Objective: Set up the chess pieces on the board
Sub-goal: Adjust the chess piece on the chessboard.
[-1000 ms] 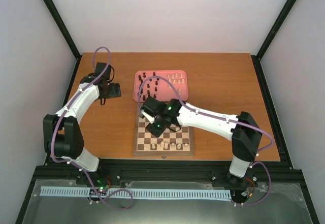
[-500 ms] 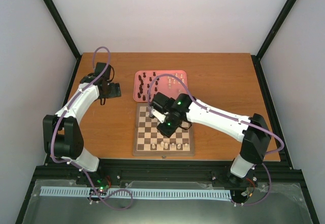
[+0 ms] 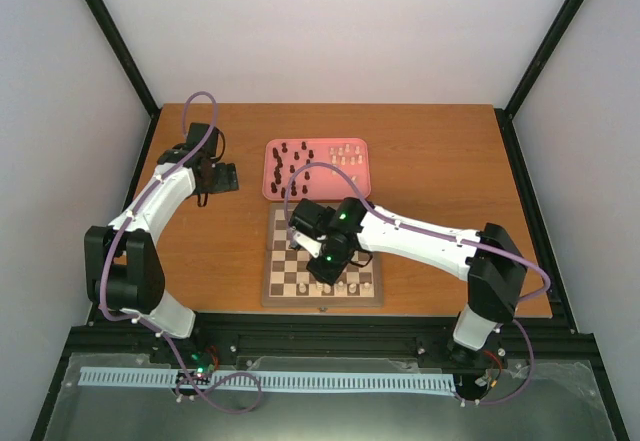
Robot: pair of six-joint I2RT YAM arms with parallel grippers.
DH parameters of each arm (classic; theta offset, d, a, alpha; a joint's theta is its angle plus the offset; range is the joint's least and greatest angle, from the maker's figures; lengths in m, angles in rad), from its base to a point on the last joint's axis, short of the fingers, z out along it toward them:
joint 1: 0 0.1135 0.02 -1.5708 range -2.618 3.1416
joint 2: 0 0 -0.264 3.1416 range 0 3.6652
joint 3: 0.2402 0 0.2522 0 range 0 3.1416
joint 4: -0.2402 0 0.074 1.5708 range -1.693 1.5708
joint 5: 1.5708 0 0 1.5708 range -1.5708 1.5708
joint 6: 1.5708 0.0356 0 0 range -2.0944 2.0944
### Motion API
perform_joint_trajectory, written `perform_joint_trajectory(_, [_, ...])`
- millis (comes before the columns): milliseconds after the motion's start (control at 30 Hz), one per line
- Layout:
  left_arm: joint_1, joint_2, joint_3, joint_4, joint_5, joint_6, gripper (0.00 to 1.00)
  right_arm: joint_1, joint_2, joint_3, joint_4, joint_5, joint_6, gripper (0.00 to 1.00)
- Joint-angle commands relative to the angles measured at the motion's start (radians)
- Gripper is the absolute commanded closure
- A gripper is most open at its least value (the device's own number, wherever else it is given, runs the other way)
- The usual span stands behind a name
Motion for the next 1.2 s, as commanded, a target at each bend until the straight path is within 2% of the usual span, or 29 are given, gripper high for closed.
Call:
perform_joint_trajectory(0, [-0.003, -0.004, 0.042, -0.009, 0.007, 0.010, 0.00, 0.017, 0.035, -0.006, 0.039, -0.016, -0.008, 0.58])
perform_joint_trajectory(567, [-0.003, -0.020, 0.010, -0.001, 0.000, 0.012, 0.00, 0.036, 0.097, 0.004, 0.064, -0.033, -0.009, 0.61])
perform_joint_trajectory(733, [-0.003, -0.016, 0.014, 0.001, 0.000, 0.013, 0.00, 0.037, 0.111, 0.007, 0.069, -0.021, -0.002, 0.69])
perform_joint_trajectory(1167, [-0.004, -0.007, 0.012, 0.002, -0.002, 0.012, 0.00, 0.037, 0.115, 0.005, 0.069, -0.033, -0.014, 0.71])
